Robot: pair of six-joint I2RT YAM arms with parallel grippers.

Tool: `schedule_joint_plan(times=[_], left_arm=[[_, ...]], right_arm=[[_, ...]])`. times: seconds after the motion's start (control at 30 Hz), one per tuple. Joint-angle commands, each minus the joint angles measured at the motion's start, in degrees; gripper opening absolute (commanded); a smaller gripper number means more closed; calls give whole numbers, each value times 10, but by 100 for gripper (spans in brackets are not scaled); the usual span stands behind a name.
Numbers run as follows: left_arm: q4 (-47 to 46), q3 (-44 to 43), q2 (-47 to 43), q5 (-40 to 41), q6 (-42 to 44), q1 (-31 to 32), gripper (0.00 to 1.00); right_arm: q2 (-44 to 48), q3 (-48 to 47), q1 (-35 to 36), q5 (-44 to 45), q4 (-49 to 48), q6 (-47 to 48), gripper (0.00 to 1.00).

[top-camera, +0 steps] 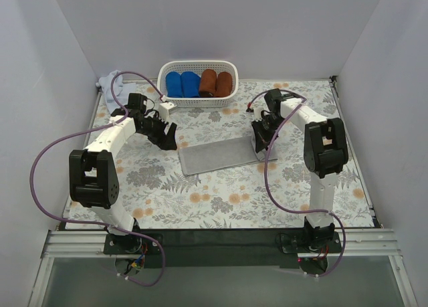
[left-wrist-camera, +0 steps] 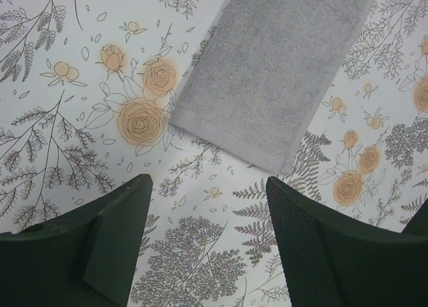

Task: Roll the towels
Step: Fold the towel

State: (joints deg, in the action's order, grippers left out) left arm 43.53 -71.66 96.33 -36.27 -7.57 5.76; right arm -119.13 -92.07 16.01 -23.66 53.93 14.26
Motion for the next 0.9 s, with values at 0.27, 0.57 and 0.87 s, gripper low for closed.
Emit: schedule_joint_plan(times=[0.27, 0.57, 0.87], left_arm=[[8, 6, -12, -31, 15, 14, 64], [-10, 28, -26, -7, 28, 62, 60], [-45, 49, -5, 2, 14, 116, 41]], right_arm=[[-17, -26, 11, -54, 26, 6, 23], [14, -122, -19, -127, 66, 33, 34], [-48, -198, -41, -33, 62, 60, 23]])
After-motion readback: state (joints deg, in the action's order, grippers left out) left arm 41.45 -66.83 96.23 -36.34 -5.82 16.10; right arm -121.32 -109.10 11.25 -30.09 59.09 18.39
